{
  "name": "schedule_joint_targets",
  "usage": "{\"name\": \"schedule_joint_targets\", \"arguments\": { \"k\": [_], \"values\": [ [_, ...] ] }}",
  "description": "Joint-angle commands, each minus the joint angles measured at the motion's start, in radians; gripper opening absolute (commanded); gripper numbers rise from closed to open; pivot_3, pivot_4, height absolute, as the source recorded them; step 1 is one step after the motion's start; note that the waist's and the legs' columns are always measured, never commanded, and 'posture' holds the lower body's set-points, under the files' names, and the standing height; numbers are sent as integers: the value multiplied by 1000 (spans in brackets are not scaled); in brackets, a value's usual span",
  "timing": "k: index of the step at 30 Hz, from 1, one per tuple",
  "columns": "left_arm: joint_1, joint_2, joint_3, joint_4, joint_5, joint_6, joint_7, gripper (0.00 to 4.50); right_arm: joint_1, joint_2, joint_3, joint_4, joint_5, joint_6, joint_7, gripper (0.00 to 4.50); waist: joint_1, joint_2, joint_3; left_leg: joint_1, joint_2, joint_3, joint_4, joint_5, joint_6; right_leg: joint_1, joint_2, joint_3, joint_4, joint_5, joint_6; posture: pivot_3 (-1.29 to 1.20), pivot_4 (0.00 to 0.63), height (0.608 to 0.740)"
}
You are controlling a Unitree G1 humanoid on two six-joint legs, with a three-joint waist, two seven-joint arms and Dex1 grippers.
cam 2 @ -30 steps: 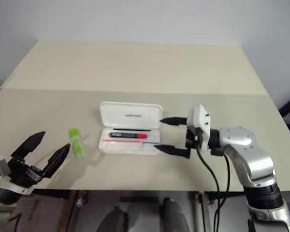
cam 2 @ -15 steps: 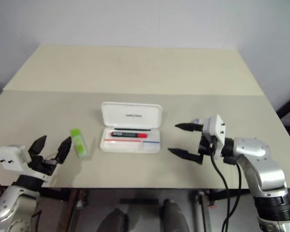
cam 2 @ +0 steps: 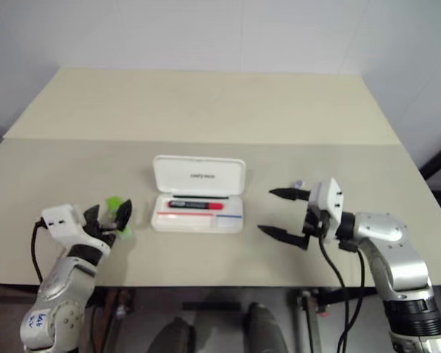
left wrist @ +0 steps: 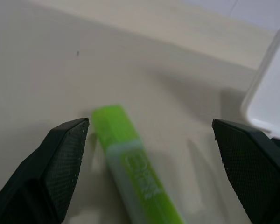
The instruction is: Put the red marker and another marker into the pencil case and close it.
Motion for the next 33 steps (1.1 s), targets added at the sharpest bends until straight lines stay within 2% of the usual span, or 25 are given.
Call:
{"name": "schedule_joint_targets", "arguments": {
  "k": [1,4,10,16,19,26,28,33],
  "values": [
    [-14,-16,12,-62,-21,74,58,4500,-4,5,-7,-13,1,-24,-5,4475,0,0,0,0,0,0,0,0,0,0,0,0,0,0,0,0,150,740],
    [-24,-18,18,-70,-22,139,90,4500,-6,8,-3,-15,-3,-23,-8,4475,0,0,0,0,0,0,0,0,0,0,0,0,0,0,1,0,150,740],
    [-74,-3,56,-89,-38,425,179,4500,-11,17,5,-25,-10,-21,-20,4475,-2,1,0,0,-1,0,0,0,0,0,0,1,0,0,0,0,150,740],
    [-173,0,123,-79,-52,699,202,4500,-18,26,13,-33,-13,-16,-33,4475,-2,3,-1,1,-2,0,0,0,0,0,0,1,1,0,-1,0,150,740],
    [-211,0,147,-64,-19,759,208,3897,-21,28,17,-35,-15,-16,-39,4500,-2,4,-2,2,-2,0,0,0,0,0,0,2,0,0,-1,0,150,740],
    [-242,-2,154,-63,18,822,180,1711,-24,30,22,-40,-18,-17,-51,4500,-2,5,-3,2,-3,-1,0,0,0,0,0,3,0,-1,-1,0,150,740],
    [-247,-2,158,-63,29,825,176,1212,-26,31,23,-44,-19,-14,-56,4500,-3,5,-3,2,-3,0,-1,0,0,0,0,3,0,-1,-1,0,150,740],
    [-253,20,170,-56,61,799,165,1142,-34,32,30,-50,-19,-9,-70,4500,-4,5,-3,2,-3,-1,-1,0,-1,0,2,4,0,-2,-3,0,150,740]
  ]
}}
